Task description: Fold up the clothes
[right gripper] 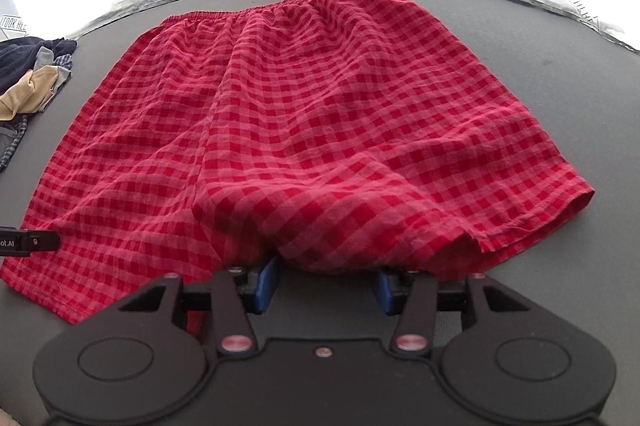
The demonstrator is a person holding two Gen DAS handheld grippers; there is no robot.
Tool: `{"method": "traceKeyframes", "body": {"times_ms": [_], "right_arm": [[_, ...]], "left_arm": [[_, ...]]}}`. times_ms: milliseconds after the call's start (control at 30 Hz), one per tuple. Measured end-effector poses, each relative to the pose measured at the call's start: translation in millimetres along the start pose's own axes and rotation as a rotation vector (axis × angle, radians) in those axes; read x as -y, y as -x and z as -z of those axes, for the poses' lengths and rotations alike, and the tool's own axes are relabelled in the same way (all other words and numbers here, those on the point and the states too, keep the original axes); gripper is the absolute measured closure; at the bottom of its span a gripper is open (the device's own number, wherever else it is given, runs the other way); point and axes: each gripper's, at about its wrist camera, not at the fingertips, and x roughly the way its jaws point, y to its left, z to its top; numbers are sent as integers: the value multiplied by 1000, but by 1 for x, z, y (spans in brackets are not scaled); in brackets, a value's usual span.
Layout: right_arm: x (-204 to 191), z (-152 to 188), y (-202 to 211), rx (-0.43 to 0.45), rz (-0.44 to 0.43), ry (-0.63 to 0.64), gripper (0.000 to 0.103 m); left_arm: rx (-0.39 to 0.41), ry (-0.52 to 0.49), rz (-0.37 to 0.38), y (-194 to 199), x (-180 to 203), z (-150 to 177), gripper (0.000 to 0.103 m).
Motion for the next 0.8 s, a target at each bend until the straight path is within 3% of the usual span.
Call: {"method": "traceKeyframes", "body": {"times_ms": [33,100,133,167,200,267,333,500,567,633,733,800], "right_arm": [[-4,0,-3,17,10,30,49],[-11,1,-4,33,18,87,55],[-14,1,-4,37,21,112,63],[-14,0,-3,31,11,118,85],[-13,-2,-1,18,13,115,94],[-5,-3,9,4,1,69,97],[6,-5,21,-9,-33,-2,98],[45,-7,55,-52,-229,-265,98],[49,-5,49,-90,-223,-291,93],[47,1,34,-140,-150,-274,82],[45,10,26,-170,-141,-309,82],[46,10,32,-144,-136,-313,77]], "left_arm": [[0,3,0,0,0,0,12],[-1,9,1,-1,-1,1,11],[-1,10,1,-1,-1,1,11],[-2,12,2,-1,-1,1,10],[-3,15,3,-1,-1,1,10],[-5,20,6,-1,-2,1,10],[-8,24,8,-1,-2,1,10],[-12,23,7,-3,-3,-1,7],[-13,21,5,-4,-3,-1,6],[-13,16,6,-4,-3,-2,5],[-13,9,5,-4,-3,-2,5],[-13,16,5,-4,-4,-1,4]]}}
